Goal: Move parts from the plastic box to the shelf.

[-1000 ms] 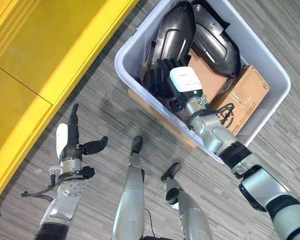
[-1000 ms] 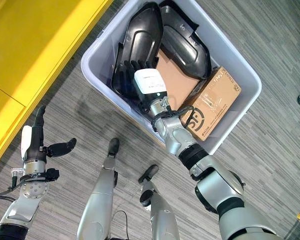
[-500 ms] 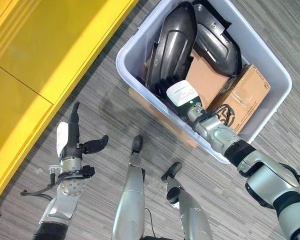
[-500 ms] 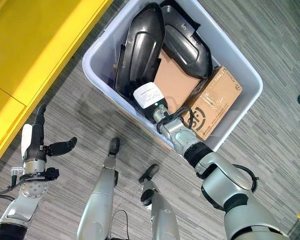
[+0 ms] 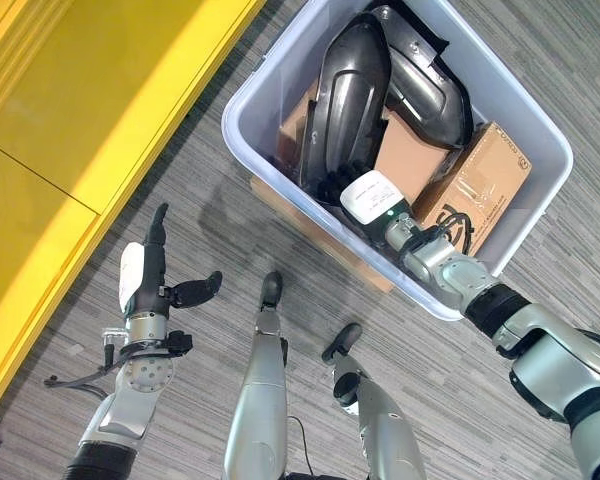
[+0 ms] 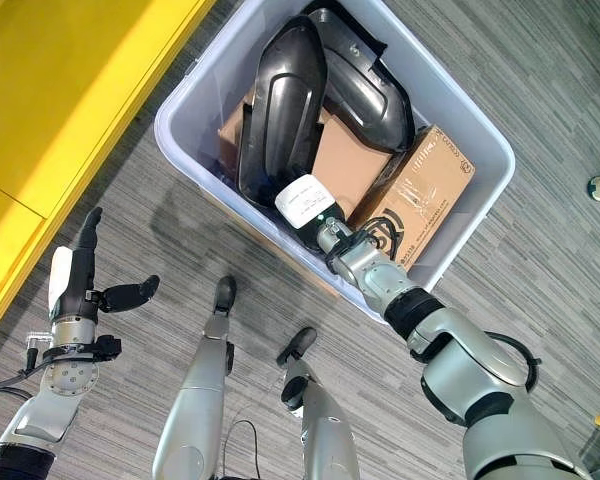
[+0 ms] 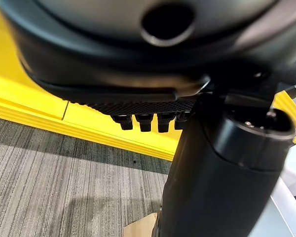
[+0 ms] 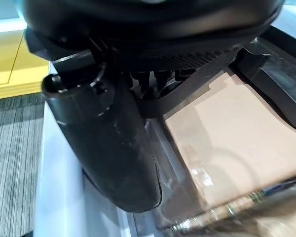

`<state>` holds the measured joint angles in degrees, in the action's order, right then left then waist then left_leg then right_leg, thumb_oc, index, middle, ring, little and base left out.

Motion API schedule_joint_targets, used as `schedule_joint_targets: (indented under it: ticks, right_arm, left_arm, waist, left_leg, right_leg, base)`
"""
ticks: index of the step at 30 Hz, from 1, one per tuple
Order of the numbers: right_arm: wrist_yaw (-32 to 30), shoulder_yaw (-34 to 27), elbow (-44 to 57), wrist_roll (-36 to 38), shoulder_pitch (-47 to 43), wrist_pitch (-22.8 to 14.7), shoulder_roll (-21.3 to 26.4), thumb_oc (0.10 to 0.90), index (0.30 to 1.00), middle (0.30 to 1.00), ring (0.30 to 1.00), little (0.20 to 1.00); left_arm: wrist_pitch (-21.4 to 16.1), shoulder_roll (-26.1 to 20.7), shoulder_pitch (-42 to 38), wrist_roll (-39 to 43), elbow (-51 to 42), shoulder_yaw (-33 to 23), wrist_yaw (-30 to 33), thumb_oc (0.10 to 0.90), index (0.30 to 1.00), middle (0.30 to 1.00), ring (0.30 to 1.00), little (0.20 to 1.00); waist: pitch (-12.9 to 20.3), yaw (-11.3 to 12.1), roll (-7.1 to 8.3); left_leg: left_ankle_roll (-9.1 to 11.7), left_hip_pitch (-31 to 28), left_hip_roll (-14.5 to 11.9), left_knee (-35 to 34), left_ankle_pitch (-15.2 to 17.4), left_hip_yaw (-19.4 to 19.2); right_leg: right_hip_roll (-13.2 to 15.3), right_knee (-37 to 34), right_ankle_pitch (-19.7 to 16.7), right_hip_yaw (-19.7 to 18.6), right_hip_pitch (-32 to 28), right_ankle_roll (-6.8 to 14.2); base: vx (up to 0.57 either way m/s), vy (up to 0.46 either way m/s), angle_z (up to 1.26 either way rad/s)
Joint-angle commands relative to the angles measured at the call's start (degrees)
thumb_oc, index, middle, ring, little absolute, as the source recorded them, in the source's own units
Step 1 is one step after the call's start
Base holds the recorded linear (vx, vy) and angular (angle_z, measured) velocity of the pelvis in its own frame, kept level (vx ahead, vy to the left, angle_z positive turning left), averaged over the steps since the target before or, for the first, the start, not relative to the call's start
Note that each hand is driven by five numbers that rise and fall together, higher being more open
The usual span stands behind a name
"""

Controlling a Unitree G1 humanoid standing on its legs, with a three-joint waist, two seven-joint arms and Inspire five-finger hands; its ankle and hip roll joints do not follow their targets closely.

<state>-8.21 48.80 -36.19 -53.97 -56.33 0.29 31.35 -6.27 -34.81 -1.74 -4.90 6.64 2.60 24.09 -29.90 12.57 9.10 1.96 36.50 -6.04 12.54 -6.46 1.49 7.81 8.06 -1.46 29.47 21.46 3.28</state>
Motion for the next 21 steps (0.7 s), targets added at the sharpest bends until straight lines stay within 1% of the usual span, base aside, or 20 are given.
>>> schedule_joint_targets:
  ticks: [1,5,6,8,9,11,13,15,21]
  right_arm:
    - [0.6,1.1,2.4,-1.2,-1.0,-0.1,4.7,0.900,1.000,1.000,1.000,1.000]
    - [1.1,0.7,4.7,-1.4,-1.2,-0.4,8.9,0.900,1.000,1.000,1.000,1.000]
    - [1.0,0.6,5.3,-1.5,-1.7,-0.3,10.8,0.900,1.000,1.000,1.000,1.000]
    - [1.1,0.5,5.7,-1.5,-1.7,-0.3,11.7,0.900,1.000,1.000,1.000,1.000]
    - [1.2,0.1,6.6,-1.4,-2.1,-0.2,14.2,0.900,1.000,1.000,1.000,1.000]
    - [1.3,-0.1,7.0,-1.3,-2.1,-0.2,14.9,0.900,1.000,1.000,1.000,1.000]
    - [1.3,-0.6,8.0,-1.1,-2.2,-0.2,16.7,0.900,1.000,1.000,1.000,1.000]
    - [1.5,-1.8,9.8,-0.3,-1.7,-0.4,20.0,0.900,1.000,1.000,1.000,1.000]
    - [2.1,-2.9,11.6,0.3,-0.5,-0.7,22.7,0.900,1.000,1.000,1.000,1.000]
  left_arm:
    - [-3.1,-2.1,2.0,-1.9,-6.6,-3.3,0.1,0.900,1.000,1.000,1.000,1.000]
    - [-3.0,-2.1,2.4,-2.0,-6.7,-4.0,-0.3,0.900,1.000,1.000,1.000,1.000]
    - [-2.9,-2.2,2.5,-2.0,-6.7,-4.3,-0.4,0.900,1.000,1.000,1.000,1.000]
    - [-2.9,-2.1,2.6,-1.9,-6.8,-4.4,-0.6,0.900,1.000,1.000,1.000,1.000]
    - [-2.8,-2.1,2.9,-1.8,-6.7,-4.7,-0.8,0.900,1.000,1.000,1.000,1.000]
    - [-2.8,-2.1,2.9,-1.8,-6.7,-4.8,-0.8,0.900,1.000,1.000,1.000,1.000]
    - [-2.7,-2.0,3.0,-1.7,-6.8,-5.2,-0.9,0.900,1.000,1.000,1.000,1.000]
    - [-2.6,-1.8,3.6,-1.7,-7.0,-6.1,-1.2,0.900,1.000,1.000,1.000,1.000]
    - [-2.4,-1.6,3.7,-1.8,-7.1,-6.3,-1.5,0.900,1.000,1.000,1.000,1.000]
  waist:
    - [0.1,-0.3,1.12]
    - [0.1,-0.7,1.30]
    - [0.1,-0.9,1.47]
    - [0.1,-1.0,1.38]
    - [0.1,-1.3,1.64]
    - [0.1,-1.4,1.63]
    - [0.1,-1.6,1.78]
    - [0.1,-2.0,1.87]
    - [0.1,-2.4,1.93]
  left_leg:
    - [2.1,-3.7,-3.2,-0.6,5.7,-4.1]
    - [2.1,-4.2,-3.3,-0.9,5.6,-4.3]
    - [2.1,-4.3,-3.3,-0.9,5.6,-4.4]
    - [2.1,-4.5,-3.2,-1.1,5.5,-4.4]
    - [2.2,-4.6,-3.3,-1.1,5.4,-4.7]
    - [2.2,-4.7,-3.3,-1.1,5.5,-4.7]
    - [2.2,-4.7,-3.3,-1.1,5.5,-4.7]
    - [2.2,-5.0,-3.4,-1.1,5.4,-4.8]
    - [2.3,-5.2,-3.5,-1.1,5.3,-4.9]
  right_leg:
    - [5.6,1.8,0.3,-5.1,-2.8,6.4]
    - [5.7,1.7,0.3,-5.2,-2.9,6.4]
    - [5.8,1.7,0.3,-5.3,-2.9,6.3]
    - [5.8,1.8,0.3,-5.4,-2.9,6.3]
    - [5.8,1.8,0.2,-5.5,-3.0,6.3]
    - [5.8,1.8,0.2,-5.6,-2.9,6.3]
    - [5.7,1.7,0.2,-5.7,-3.0,6.3]
    - [5.8,2.0,0.2,-5.8,-3.0,6.3]
    - [5.8,2.0,0.2,-5.9,-3.1,6.2]
  base:
    - [0.00,0.000,0.00]
    - [0.00,-0.004,-0.02]
    - [0.00,0.000,0.00]
    - [0.00,0.000,0.00]
    - [0.00,0.000,0.00]
    - [-0.01,-0.002,-0.04]
    - [-0.01,-0.005,-0.05]
    - [0.00,0.000,0.00]
    - [0.00,-0.003,-0.01]
